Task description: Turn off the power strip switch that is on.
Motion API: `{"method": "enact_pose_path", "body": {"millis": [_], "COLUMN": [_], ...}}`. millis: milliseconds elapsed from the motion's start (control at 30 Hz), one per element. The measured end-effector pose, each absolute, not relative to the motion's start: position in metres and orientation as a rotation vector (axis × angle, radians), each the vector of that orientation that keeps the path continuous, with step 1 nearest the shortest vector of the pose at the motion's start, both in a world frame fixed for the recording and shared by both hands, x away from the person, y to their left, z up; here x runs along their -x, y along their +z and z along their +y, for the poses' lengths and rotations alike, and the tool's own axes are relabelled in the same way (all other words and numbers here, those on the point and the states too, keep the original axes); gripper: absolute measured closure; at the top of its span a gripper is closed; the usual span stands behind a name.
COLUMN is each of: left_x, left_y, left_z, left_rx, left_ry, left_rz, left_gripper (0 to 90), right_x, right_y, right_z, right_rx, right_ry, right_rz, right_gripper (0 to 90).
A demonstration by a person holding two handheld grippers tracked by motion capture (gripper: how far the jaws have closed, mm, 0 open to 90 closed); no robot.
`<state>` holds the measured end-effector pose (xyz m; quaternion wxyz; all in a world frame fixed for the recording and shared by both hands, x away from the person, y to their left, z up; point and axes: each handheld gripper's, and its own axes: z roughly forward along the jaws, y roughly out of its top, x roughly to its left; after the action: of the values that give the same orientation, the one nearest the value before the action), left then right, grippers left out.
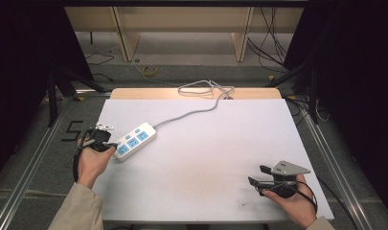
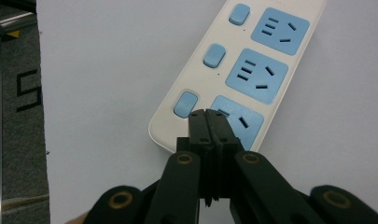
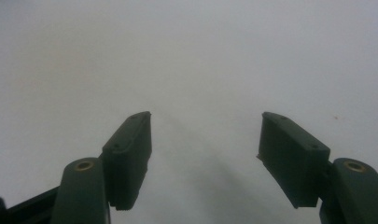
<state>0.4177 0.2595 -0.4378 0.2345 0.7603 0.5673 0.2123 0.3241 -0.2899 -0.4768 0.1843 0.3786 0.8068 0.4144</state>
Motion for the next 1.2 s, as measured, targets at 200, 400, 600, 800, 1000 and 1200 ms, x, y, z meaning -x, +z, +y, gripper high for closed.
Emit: {"method": "enact_pose_path", "body": {"millis": [200, 400, 600, 800, 1000, 1200], "left_x": [-0.42, -0.423, -0.428, -0.433, -0.438, -0.442], "left_y": [-0.438, -0.434, -0.434, -0.436, -0.438, -0.433], "left_z": [0.261, 0.263, 0.264, 0.262, 0.261, 0.262], "left_rx": [-2.102, -2.115, -2.138, -2.149, -2.166, -2.174], "left_ry": [0.576, 0.58, 0.579, 0.562, 0.553, 0.561], "left_rz": [1.562, 1.568, 1.571, 1.572, 1.573, 1.57], "left_gripper": [89.6, 89.6, 89.6, 89.7, 89.6, 89.6], "right_x": [-0.324, -0.324, -0.324, -0.324, -0.324, -0.324], "right_y": [-0.477, -0.477, -0.477, -0.477, -0.477, -0.477], "right_z": [-0.29, -0.29, -0.29, -0.29, -0.29, -0.29], "right_rx": [-1.07, -1.069, -1.069, -1.068, -1.069, -1.068], "right_ry": [1.169, 1.17, 1.169, 1.17, 1.171, 1.171], "right_rz": [2.272, 2.272, 2.277, 2.276, 2.275, 2.276], "right_gripper": [35.5, 35.5, 35.4, 35.4, 35.4, 35.4]}}
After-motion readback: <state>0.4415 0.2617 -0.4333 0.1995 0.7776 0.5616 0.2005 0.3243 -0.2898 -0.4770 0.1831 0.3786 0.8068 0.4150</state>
